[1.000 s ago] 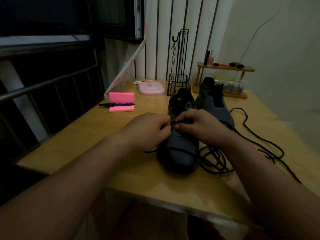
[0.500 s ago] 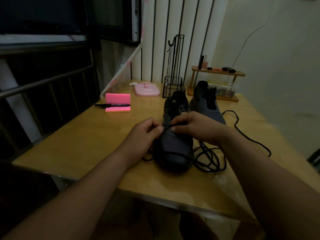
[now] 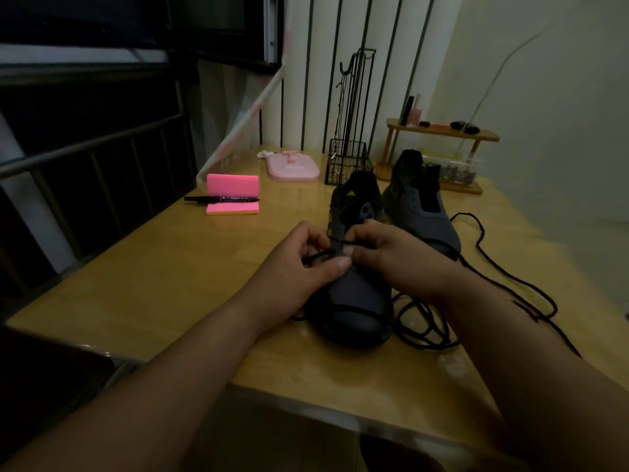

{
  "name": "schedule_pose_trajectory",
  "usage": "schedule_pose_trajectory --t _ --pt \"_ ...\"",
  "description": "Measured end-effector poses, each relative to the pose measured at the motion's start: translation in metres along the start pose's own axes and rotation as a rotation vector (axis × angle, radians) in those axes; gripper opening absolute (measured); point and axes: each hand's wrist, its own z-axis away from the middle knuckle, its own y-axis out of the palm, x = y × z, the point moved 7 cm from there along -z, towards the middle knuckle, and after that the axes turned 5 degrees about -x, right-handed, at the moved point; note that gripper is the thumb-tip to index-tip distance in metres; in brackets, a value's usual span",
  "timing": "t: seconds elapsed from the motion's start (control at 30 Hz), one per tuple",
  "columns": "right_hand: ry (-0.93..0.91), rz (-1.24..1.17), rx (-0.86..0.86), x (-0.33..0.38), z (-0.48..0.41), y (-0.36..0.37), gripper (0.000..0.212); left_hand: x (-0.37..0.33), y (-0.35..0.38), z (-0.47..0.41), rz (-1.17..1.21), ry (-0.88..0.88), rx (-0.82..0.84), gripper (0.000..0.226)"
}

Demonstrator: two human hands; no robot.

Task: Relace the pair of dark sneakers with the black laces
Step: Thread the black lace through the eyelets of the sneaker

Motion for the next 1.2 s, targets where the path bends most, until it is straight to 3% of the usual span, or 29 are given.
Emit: schedule_pose_trajectory --t 0.13,0.33,0.53,0.63,0.73,0.9,1.0,1.2 --pt "-0.026 0.09 -0.04 0.006 0.003 -0.003 0.01 0.002 -0.001 -0.001 -0.074 0.018 -0.022 0.034" --pt "0.048 0.011 -0.135 0.006 0.011 -0.035 0.016 -0.001 -0.002 0.0 -0.147 0.071 -0.034 0.027" --pt "0.218 -0.157 -0.495 -0.023 0.025 -0.102 0.018 -0.001 -0.004 0.001 -0.182 0.079 -0.056 0.027" --pt "0.227 0.137 -0.465 -0.027 0.024 -0.095 0.014 -0.001 -0.004 0.001 -0.178 0.079 -0.061 0.027" --pt "0.021 0.214 -0.465 0.01 0.029 -0.079 0.02 -0.002 -0.005 0.001 -0.179 0.072 -0.065 0.028" --pt "-0.07 0.456 -0.082 0.031 0.017 -0.031 0.021 -0.006 -0.005 0.004 -0.214 0.088 -0.059 0.052" --pt "-0.098 0.416 -0.054 0.031 0.01 -0.028 0.011 -0.009 -0.002 0.004 -0.226 0.135 -0.034 0.063" --pt "-0.143 0.483 -0.095 0.03 0.007 -0.024 0.006 -0.003 0.001 -0.001 -0.349 0.145 0.006 0.053"
